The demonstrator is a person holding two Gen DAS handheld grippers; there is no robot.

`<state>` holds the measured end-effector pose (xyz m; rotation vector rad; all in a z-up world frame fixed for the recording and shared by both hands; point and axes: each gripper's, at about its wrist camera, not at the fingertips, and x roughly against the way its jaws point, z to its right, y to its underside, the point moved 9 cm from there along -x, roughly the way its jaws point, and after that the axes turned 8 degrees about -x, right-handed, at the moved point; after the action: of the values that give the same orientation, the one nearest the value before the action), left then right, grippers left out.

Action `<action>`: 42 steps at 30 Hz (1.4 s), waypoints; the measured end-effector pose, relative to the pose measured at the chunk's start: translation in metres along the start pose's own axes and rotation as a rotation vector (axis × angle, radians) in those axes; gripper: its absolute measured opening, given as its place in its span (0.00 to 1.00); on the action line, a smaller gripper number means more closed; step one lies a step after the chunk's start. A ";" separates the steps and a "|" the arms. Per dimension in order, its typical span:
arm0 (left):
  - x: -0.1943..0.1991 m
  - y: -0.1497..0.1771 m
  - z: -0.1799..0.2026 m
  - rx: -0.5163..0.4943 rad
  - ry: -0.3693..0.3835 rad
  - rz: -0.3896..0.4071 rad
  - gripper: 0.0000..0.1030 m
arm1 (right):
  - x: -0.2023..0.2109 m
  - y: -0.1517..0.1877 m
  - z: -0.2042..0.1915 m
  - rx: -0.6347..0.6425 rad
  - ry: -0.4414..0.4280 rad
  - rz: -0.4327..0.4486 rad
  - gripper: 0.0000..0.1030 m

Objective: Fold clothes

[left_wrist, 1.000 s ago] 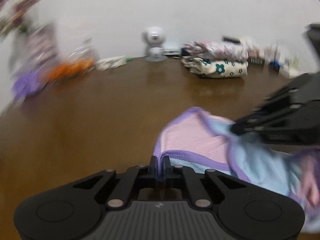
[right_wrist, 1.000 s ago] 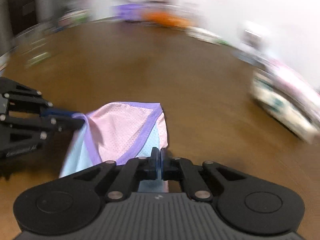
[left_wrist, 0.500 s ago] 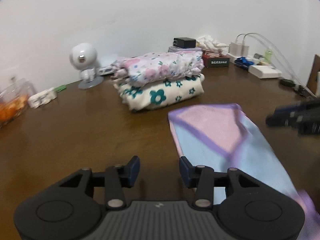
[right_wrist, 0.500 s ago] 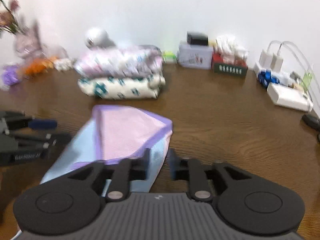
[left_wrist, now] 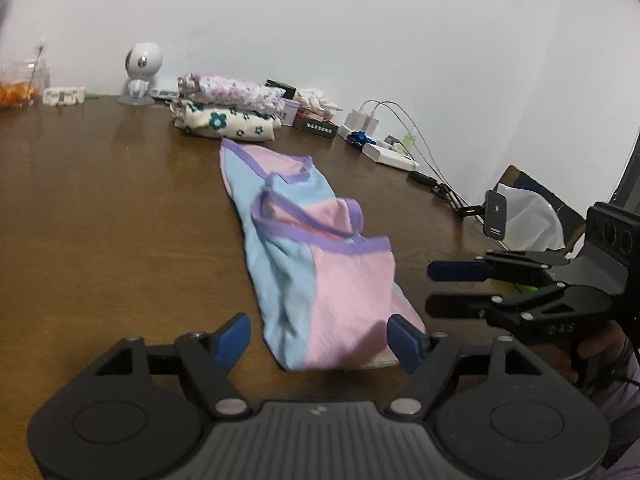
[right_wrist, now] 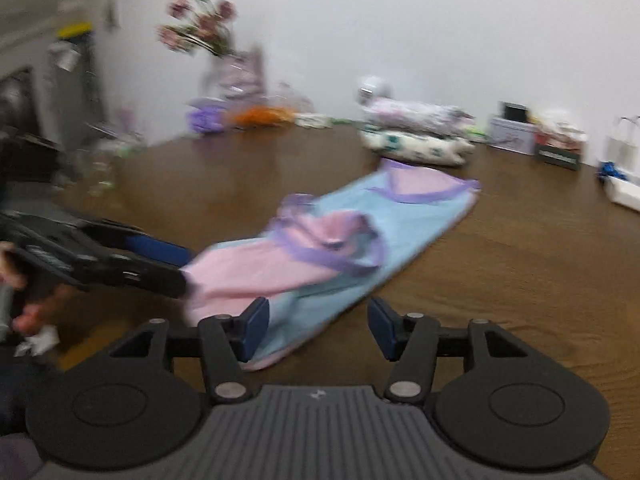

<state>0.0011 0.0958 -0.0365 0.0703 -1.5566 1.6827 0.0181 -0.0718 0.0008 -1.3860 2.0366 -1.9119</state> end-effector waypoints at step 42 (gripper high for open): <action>-0.034 -0.008 0.011 0.207 -0.024 0.025 0.40 | -0.025 -0.002 0.013 -0.093 0.133 -0.035 0.34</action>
<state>0.0230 0.0683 -0.0457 0.1786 -1.4013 1.8643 0.0421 -0.0672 -0.0138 -1.3569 2.2017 -1.9983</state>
